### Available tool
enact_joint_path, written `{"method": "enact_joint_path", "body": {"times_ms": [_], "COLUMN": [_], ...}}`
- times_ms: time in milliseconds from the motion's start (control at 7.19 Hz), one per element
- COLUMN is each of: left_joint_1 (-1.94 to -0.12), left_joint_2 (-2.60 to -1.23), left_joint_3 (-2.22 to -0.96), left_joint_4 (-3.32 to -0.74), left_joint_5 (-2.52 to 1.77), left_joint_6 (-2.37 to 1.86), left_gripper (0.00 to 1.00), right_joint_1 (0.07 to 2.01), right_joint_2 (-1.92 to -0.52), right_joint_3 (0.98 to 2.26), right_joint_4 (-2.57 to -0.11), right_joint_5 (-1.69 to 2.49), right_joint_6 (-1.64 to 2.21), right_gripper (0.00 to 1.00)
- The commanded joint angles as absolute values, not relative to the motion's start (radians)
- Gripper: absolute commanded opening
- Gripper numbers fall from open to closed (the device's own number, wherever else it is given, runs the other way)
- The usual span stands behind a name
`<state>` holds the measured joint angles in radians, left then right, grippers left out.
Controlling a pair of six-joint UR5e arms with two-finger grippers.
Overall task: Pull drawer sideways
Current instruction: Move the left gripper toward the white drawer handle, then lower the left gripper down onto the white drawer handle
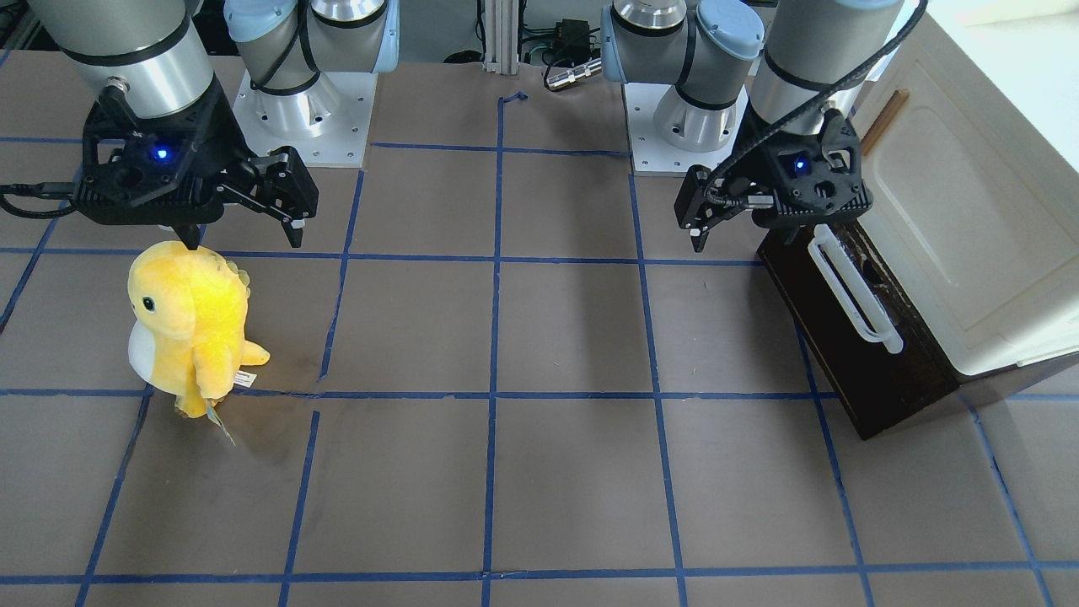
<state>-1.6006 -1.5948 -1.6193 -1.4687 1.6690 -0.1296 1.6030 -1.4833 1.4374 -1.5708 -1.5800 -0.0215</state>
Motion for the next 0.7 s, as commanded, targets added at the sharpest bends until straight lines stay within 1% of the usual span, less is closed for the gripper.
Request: {"method": "enact_joint_path", "body": {"times_ms": [0,278,557], "left_joint_1": [-1.635,-1.658,-1.693], "left_joint_2": [-1.655,-1.713,-1.752], "left_joint_3": [-1.681,-1.707,-1.782], "left_joint_4": [-1.405,-1.411,-1.42], "left_joint_5": [1.759,1.868,2.121], "left_joint_6": [-0.35,-0.407,-0.411], "left_gripper": [1.0,1.0,1.0], "right_joint_1": [1.603,1.603,1.603], "right_joint_2": [-1.483,-1.483,-1.483], "right_joint_3": [1.437,1.437,1.437], "right_joint_4": [-1.571,-1.571,-1.571], "right_joint_5": [-1.58,-1.58,-1.58], "right_joint_6": [-0.021,-0.023,-0.021], "right_gripper": [1.0,1.0,1.0]}}
